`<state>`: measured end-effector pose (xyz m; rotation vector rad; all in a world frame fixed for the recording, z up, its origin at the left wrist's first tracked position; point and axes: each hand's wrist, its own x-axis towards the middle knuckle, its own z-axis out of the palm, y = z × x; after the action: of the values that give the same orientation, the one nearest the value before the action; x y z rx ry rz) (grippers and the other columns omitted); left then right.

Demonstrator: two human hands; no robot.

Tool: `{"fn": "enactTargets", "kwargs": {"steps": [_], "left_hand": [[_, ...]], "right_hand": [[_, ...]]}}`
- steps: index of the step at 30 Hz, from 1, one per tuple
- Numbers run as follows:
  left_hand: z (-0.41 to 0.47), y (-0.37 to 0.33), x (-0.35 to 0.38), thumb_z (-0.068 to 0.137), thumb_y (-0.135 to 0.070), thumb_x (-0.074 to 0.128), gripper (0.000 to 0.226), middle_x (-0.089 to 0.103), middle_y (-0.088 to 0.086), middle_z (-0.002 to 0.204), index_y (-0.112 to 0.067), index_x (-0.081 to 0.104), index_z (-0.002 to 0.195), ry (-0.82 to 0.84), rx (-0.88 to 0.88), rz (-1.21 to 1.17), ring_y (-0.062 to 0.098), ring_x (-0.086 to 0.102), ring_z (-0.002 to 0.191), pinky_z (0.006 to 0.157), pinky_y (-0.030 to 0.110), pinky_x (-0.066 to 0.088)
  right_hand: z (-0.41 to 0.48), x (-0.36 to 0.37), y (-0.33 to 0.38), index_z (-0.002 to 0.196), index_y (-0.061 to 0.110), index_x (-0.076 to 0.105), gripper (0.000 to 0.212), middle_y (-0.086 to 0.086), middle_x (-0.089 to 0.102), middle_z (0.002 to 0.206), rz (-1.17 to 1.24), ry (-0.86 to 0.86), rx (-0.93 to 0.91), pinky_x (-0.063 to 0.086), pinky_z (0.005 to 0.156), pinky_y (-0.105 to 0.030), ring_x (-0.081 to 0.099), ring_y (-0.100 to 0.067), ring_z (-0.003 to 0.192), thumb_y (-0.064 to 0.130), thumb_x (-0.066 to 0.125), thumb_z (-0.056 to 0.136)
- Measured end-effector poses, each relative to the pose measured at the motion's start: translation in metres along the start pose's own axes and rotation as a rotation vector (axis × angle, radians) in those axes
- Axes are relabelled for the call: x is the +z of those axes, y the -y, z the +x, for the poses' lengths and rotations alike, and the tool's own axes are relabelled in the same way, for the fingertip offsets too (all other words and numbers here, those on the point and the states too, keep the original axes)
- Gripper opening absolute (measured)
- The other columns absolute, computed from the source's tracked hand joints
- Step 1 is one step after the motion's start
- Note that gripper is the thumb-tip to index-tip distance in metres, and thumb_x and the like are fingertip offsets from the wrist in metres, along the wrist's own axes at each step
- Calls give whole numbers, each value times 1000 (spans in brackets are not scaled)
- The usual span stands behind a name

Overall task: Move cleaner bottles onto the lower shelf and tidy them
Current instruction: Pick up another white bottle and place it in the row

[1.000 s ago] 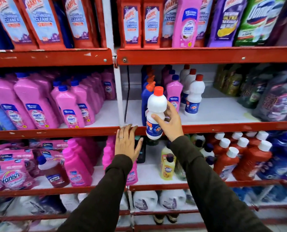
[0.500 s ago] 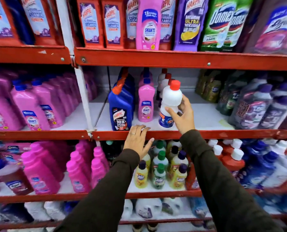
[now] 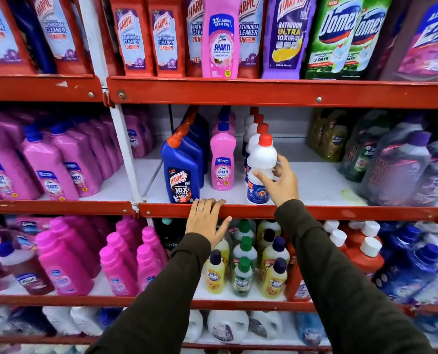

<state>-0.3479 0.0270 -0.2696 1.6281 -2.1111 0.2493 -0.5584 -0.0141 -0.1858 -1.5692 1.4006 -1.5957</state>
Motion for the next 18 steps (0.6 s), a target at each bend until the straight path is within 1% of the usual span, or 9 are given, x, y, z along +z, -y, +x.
{"fn": "enactTargets", "kwargs": {"steps": [3, 6, 8, 10, 12, 14, 16, 18], "left_hand": [[-1, 0, 1, 95, -57, 27, 61, 59, 7, 129, -21, 49, 138, -8, 6, 2, 29, 52, 123, 118, 46, 30], [-2, 0, 0, 96, -56, 28, 60, 59, 7, 131, -20, 49, 139, -2, 11, 0, 29, 52, 124, 119, 46, 29], [-2, 0, -2, 97, -55, 31, 58, 58, 7, 133, -20, 48, 140, 9, 16, -5, 29, 51, 126, 120, 45, 27], [-1, 0, -5, 98, -52, 36, 56, 57, 8, 135, -18, 47, 141, 10, 17, -30, 28, 49, 129, 122, 44, 26], [0, -1, -10, 99, -48, 41, 54, 55, 9, 138, -15, 47, 142, 4, 13, -94, 28, 47, 132, 123, 43, 26], [1, -2, -19, 99, -42, 47, 52, 53, 13, 140, -12, 47, 143, -12, 28, -174, 30, 46, 133, 122, 44, 29], [3, -3, -28, 99, -37, 50, 52, 52, 14, 142, -11, 46, 143, -36, 61, -217, 32, 44, 135, 121, 46, 30], [7, -3, -41, 97, -35, 52, 52, 50, 13, 144, -12, 46, 144, -75, 89, -226, 32, 42, 139, 122, 48, 29]], "right_hand": [[-1, -2, -1, 139, 27, 47, 66, -2, 62, 137, -37, -15, 6, 54, 95, -40, 59, -15, 114, 30, 79, 82], [-2, -3, 0, 140, 27, 45, 67, -3, 61, 138, -56, -4, 10, 55, 96, -44, 58, -15, 113, 30, 79, 83], [-3, -4, 2, 143, 27, 41, 69, -4, 59, 141, -115, 8, 4, 55, 98, -45, 58, -18, 118, 31, 77, 84], [-9, -4, 3, 147, 26, 36, 72, -4, 52, 147, -207, -6, -48, 52, 100, -43, 54, -22, 128, 34, 74, 86], [-18, -3, 5, 150, 22, 31, 71, -4, 42, 153, -312, -56, -152, 47, 107, -42, 46, -22, 136, 37, 68, 91], [-26, -1, 10, 152, 18, 30, 66, -7, 34, 157, -465, -135, -266, 39, 114, -46, 37, -24, 142, 41, 57, 96], [-32, 1, 17, 154, 18, 28, 64, -8, 26, 161, -603, -195, -320, 29, 118, -49, 27, -28, 148, 45, 47, 99], [-35, 5, 28, 155, 22, 27, 63, -8, 19, 165, -687, -217, -348, 17, 120, -52, 17, -31, 152, 48, 42, 99]]}}
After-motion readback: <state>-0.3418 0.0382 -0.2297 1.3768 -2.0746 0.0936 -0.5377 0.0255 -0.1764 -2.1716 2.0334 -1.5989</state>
